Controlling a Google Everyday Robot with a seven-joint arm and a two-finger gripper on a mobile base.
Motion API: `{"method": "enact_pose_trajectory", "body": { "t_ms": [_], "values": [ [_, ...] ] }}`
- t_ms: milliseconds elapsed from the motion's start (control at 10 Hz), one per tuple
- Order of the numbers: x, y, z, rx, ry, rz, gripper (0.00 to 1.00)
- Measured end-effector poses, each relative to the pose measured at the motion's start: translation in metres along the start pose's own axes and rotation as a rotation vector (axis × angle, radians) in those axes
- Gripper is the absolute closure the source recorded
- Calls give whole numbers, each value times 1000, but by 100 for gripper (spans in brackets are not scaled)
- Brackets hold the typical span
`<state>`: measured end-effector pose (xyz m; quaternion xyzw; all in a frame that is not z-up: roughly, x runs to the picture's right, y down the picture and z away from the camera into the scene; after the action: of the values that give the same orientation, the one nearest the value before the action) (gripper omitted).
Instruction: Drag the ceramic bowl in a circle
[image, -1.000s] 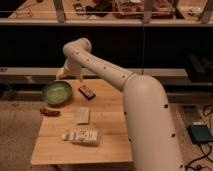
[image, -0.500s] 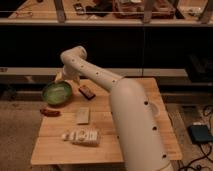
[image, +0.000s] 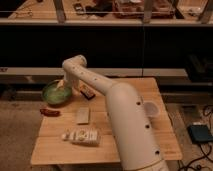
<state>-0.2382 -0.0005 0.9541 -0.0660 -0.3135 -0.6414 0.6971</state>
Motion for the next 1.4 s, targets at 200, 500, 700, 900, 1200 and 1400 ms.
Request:
{"method": "enact_pose_trajectory", "body": {
  "t_ms": [200, 500, 700, 900, 1200, 1400],
  "values": [
    [-5, 7, 17, -10, -23, 13, 50],
    [-7, 21, 36, -49, -44, 27, 77],
    [-6, 27, 41, -98, -53, 25, 79],
    [2, 36, 31, -132, -38, 34, 90],
    [12, 67, 1, -188, -16, 69, 100],
    [-6, 105, -9, -245, -44, 81, 100]
  ]
}}
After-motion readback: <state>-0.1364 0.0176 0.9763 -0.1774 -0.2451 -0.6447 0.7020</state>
